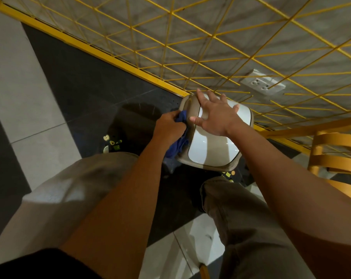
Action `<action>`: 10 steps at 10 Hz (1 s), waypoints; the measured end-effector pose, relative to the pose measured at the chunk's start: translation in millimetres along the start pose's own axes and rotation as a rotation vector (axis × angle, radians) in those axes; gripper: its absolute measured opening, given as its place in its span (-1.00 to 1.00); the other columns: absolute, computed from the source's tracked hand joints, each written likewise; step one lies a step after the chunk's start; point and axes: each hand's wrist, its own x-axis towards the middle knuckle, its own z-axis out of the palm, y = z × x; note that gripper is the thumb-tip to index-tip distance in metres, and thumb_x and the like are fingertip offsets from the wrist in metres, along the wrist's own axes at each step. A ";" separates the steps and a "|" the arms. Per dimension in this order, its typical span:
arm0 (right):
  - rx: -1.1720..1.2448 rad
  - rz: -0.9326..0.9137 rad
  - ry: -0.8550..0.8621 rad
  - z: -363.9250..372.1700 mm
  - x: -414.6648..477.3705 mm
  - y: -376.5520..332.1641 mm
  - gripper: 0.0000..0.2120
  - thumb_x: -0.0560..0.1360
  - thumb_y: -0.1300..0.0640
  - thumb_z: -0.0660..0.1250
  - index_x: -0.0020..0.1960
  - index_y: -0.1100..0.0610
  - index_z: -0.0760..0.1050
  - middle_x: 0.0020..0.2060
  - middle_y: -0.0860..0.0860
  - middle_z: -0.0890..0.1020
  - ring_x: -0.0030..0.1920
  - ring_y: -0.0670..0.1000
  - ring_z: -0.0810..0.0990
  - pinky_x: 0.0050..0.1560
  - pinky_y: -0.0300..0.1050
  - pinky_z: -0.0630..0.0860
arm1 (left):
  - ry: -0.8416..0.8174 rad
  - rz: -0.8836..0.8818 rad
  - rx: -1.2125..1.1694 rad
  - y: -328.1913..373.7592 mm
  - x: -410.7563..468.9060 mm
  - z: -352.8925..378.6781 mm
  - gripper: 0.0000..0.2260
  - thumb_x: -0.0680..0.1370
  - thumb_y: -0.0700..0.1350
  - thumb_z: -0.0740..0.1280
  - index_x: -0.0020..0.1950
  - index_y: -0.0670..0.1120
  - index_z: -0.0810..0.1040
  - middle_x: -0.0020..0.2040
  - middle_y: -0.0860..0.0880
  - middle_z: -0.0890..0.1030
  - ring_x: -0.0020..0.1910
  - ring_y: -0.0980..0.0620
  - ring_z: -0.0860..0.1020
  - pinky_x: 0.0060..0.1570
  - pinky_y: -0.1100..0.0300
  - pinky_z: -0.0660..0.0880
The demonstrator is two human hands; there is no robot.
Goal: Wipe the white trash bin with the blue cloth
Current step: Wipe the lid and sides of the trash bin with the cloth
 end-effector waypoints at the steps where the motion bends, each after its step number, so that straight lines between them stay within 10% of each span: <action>1: -0.003 -0.003 0.000 0.3 -0.7 0.2 -0.25 0.53 -0.20 0.16 0.52 -0.12 -0.24 0.55 0.00 -0.09 0.53 0.22 -0.19 0.37 0.44 -0.13 | -0.018 -0.017 0.068 -7.5 -4.2 -0.4 -0.86 0.54 -0.20 0.22 0.04 -0.16 0.53 -0.19 -0.04 0.53 -0.21 0.08 0.47 -0.23 0.29 0.36; 5: 0.012 -0.013 0.003 0.0 1.7 0.7 -0.24 0.53 -0.20 0.17 0.52 -0.12 -0.23 0.55 -0.02 -0.09 0.53 0.22 -0.18 0.37 0.45 -0.13 | -0.015 -0.174 -0.082 14.3 24.8 -8.9 -0.86 0.52 -0.16 0.24 -0.22 -0.13 0.50 -0.24 -0.09 0.50 -0.26 0.03 0.45 -0.19 0.16 0.40; 7: 0.019 -0.010 0.001 0.8 3.1 1.3 -0.24 0.52 -0.21 0.17 0.53 -0.12 -0.21 0.55 -0.05 -0.08 0.53 0.20 -0.17 0.37 0.44 -0.11 | -0.134 0.014 0.261 46.8 65.1 -19.5 -0.75 0.44 -0.31 0.19 0.05 -0.30 0.56 0.12 -0.31 0.57 0.15 -0.23 0.51 0.04 0.05 0.44; 10: 0.024 -0.011 -0.004 -0.1 1.8 1.1 -0.24 0.52 -0.20 0.18 0.53 -0.11 -0.22 0.55 -0.04 -0.09 0.53 0.20 -0.17 0.37 0.44 -0.13 | -0.103 -0.061 0.040 12.1 21.5 -13.1 -0.84 0.53 -0.20 0.21 0.02 -0.16 0.56 -0.17 -0.10 0.53 -0.18 -0.01 0.50 -0.22 0.22 0.41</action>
